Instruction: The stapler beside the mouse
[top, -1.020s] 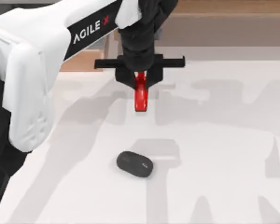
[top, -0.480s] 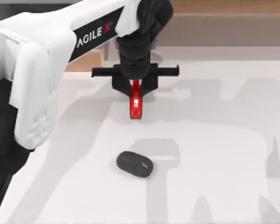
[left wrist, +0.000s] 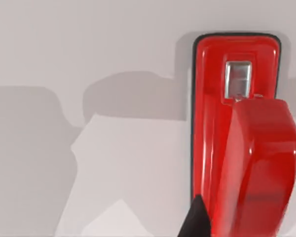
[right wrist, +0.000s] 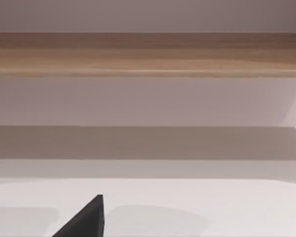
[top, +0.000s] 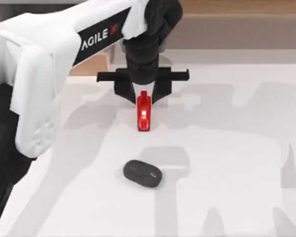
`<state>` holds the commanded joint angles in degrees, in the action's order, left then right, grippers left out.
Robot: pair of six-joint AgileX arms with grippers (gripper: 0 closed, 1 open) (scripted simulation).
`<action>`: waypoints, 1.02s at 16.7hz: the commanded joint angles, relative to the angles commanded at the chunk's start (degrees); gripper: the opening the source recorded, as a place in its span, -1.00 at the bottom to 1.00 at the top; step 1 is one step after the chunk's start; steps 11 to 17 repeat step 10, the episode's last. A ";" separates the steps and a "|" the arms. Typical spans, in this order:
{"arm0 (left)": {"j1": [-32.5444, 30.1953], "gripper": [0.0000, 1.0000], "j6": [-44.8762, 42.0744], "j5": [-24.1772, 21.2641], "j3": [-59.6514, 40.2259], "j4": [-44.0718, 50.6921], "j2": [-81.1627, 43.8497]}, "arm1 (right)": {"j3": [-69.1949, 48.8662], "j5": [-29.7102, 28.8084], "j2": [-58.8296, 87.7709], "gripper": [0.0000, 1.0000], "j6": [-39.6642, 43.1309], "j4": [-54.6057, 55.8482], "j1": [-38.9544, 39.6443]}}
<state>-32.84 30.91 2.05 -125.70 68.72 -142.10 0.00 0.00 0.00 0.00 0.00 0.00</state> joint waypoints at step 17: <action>0.00 1.00 0.00 0.00 0.00 0.00 0.00 | 0.00 0.00 0.00 1.00 0.00 0.00 0.00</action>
